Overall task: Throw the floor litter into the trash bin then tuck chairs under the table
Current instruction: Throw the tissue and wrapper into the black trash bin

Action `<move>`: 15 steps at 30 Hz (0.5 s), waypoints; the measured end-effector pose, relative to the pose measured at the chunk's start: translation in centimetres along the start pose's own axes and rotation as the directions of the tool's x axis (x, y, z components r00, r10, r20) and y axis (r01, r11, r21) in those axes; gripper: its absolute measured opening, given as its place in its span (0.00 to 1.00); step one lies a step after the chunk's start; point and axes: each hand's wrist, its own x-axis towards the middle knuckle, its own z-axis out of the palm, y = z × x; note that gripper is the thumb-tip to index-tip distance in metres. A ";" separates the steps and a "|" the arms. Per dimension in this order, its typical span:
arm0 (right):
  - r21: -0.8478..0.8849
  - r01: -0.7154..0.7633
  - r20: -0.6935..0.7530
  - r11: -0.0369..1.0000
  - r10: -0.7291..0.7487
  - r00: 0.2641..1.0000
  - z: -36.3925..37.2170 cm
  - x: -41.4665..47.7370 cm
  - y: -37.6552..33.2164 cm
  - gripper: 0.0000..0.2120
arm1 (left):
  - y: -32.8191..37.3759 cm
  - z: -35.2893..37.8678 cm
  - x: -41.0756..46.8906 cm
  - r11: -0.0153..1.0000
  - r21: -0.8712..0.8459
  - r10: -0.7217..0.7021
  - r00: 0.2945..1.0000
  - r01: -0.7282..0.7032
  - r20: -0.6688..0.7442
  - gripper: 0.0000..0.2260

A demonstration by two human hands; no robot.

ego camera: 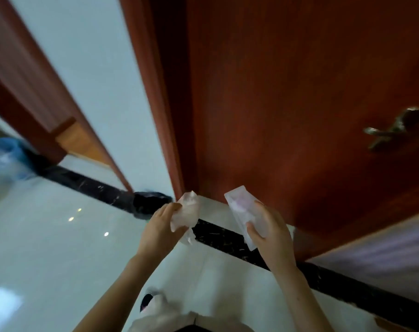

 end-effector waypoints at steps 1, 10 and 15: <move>0.018 0.023 0.034 1.000 -0.024 0.999 1.9 0.7 -1.2 0.22 | -1.9 -1.3 -0.7 1.000 0.005 -0.031 0.999 0.031 -0.012 0.23; 0.116 0.047 0.134 0.992 -0.063 0.989 20.6 5.2 -13.3 0.24 | -21.3 -14.5 -3.2 0.965 0.071 -0.242 0.962 0.252 -0.129 0.22; 0.140 0.009 0.145 0.990 -0.030 0.989 27.2 8.3 -18.1 0.25 | -28.8 -19.5 -0.8 0.952 0.102 -0.277 0.953 0.289 -0.120 0.22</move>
